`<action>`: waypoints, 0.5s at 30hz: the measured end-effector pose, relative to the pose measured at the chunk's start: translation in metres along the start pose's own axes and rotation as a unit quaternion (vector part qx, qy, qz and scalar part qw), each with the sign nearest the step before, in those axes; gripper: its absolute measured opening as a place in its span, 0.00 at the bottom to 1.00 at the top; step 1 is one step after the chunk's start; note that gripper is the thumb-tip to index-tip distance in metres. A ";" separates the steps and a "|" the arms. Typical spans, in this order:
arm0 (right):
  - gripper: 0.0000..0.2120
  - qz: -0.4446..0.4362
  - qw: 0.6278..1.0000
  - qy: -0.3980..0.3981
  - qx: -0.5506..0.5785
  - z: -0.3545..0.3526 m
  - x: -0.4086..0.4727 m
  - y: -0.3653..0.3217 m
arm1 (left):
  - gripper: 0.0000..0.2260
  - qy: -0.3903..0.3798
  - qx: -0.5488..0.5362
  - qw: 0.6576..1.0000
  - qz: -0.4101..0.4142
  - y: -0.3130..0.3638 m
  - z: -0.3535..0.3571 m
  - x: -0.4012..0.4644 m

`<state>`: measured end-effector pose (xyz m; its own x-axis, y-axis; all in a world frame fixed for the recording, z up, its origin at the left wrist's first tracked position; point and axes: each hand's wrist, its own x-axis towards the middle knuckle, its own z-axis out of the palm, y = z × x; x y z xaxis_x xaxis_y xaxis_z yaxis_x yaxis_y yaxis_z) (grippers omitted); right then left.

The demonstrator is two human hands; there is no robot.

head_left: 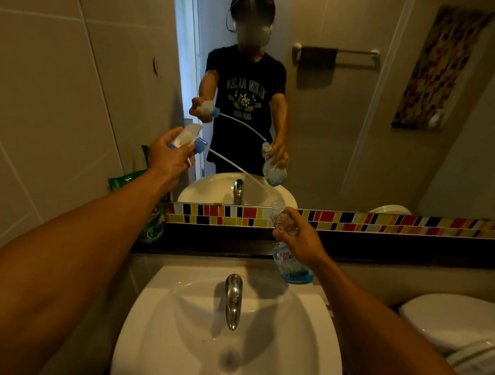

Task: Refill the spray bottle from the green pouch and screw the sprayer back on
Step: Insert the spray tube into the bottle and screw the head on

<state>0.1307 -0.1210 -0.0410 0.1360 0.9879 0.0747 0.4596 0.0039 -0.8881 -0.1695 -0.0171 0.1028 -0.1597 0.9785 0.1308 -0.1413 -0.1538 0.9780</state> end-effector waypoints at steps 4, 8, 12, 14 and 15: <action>0.34 -0.015 1.000 -0.001 -0.005 0.001 0.001 -0.004 | 0.21 -0.024 0.003 1.000 0.007 0.000 0.002 -0.004; 0.33 -0.020 1.000 -0.020 -0.002 0.003 0.004 -0.013 | 0.22 -0.065 0.000 0.998 -0.001 -0.002 0.011 -0.006; 0.33 -0.036 0.999 -0.031 -0.001 0.009 0.010 -0.024 | 0.22 -0.109 0.021 0.994 0.008 -0.005 0.028 -0.012; 0.34 -0.042 0.998 -0.035 0.006 0.012 0.012 -0.028 | 0.20 -0.125 0.036 0.991 0.019 -0.008 0.036 -0.017; 0.35 -0.043 0.998 -0.037 0.011 0.014 0.013 -0.030 | 0.20 -0.132 0.040 0.990 0.022 -0.011 0.040 -0.018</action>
<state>0.1061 -0.1058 -0.0194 0.0306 0.9925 0.1186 0.4475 0.0925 -0.8895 -0.1263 -0.0279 0.0963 0.0981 0.9747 0.2007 -0.0598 -0.1956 0.9789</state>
